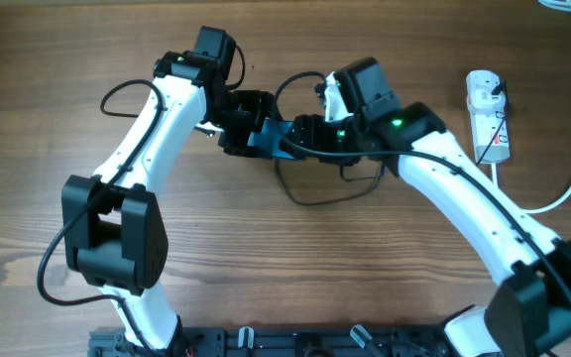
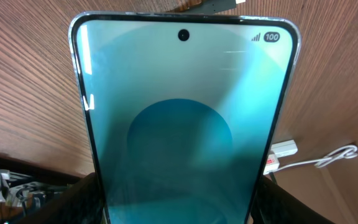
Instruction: Plug charger to phone and switch on socket
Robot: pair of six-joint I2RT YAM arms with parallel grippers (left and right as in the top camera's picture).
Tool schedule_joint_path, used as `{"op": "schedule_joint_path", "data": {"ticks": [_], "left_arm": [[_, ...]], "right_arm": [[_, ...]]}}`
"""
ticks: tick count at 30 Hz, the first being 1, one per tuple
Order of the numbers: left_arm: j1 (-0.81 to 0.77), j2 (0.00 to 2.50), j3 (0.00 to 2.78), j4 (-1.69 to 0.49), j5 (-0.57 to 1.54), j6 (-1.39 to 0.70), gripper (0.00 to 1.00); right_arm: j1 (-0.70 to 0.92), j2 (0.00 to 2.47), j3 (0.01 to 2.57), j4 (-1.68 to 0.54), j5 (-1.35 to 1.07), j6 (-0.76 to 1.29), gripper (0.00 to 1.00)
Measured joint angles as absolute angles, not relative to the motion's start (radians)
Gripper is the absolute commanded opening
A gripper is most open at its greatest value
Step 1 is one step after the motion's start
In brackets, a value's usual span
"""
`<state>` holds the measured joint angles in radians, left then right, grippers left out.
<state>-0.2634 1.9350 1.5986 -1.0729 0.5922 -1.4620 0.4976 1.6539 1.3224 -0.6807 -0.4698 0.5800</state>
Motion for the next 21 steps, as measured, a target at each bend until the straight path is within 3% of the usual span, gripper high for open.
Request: {"op": "schedule_joint_path", "data": {"ticks": [16,21], "left_arm": [[-0.263,1.934,1.599,-1.073,0.593,-1.465,0.04],[-0.263,1.932,1.599,-1.074,0.593,-1.465,0.04]], "right_arm": [[0.531,1.758,1.319,-0.500,-0.468,0.636,0.47],[0.530,1.758,1.318,-0.495,-0.463,0.659,0.29]]}}
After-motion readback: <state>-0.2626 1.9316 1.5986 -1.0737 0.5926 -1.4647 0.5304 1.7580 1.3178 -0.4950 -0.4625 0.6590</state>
